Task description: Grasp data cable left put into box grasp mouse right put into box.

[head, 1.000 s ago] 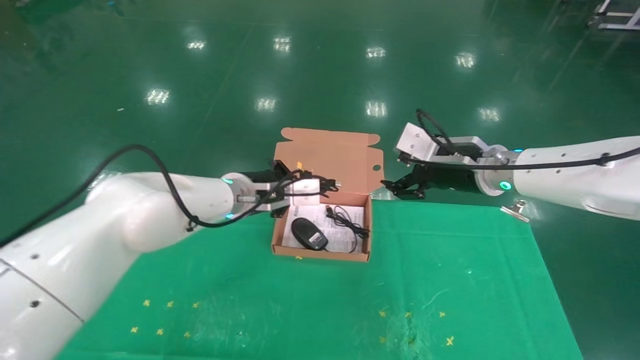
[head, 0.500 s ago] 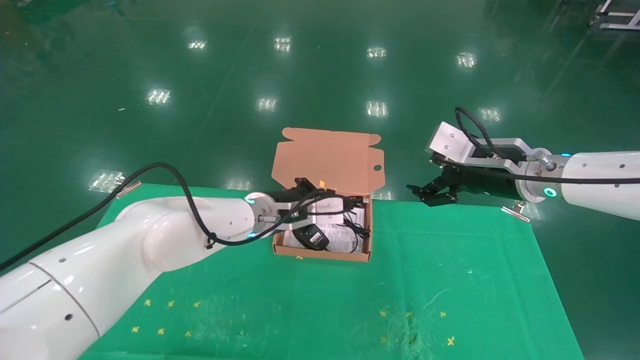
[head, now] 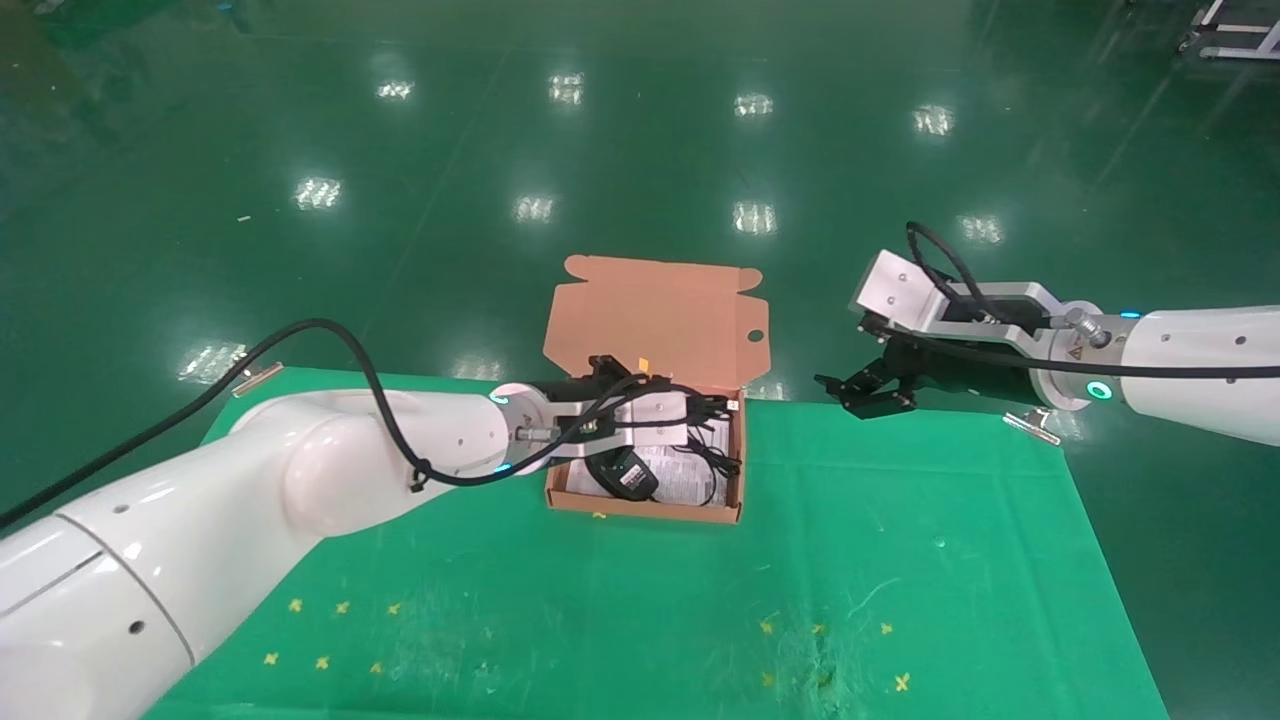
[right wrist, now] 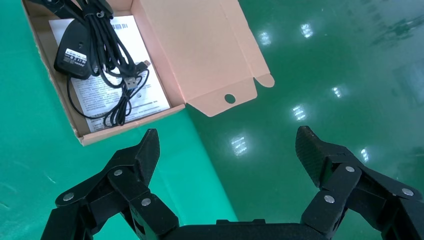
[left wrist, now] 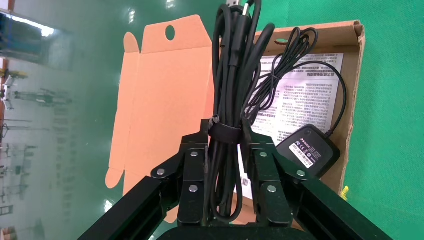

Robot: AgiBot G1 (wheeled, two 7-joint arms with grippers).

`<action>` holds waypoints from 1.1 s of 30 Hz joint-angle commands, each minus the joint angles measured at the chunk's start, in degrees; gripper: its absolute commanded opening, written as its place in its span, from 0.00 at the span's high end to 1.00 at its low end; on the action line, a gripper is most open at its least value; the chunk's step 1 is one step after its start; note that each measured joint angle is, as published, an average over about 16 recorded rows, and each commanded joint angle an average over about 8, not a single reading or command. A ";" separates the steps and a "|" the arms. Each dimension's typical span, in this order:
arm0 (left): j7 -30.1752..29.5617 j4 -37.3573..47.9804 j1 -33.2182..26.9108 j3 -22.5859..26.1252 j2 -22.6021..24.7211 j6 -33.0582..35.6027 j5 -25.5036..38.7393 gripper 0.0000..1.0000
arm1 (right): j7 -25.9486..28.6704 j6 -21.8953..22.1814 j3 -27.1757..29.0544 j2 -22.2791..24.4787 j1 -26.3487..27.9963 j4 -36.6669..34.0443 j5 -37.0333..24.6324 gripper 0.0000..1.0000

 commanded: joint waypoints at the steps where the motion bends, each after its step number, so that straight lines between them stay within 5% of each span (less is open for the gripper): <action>1: 0.06 -0.06 0.00 -0.14 0.02 0.03 0.23 0.00 | -0.07 0.01 0.00 -0.06 -0.01 -0.13 0.05 0.00; 23: -4.42 -6.21 -8.08 -3.82 -7.77 -1.86 1.35 0.00 | -0.36 -2.06 0.56 1.60 8.25 4.15 -3.90 0.00; 33: -4.01 -9.72 -4.52 -10.07 -12.55 5.34 -6.55 0.00 | -0.98 -6.77 3.72 3.30 4.83 6.17 2.01 0.00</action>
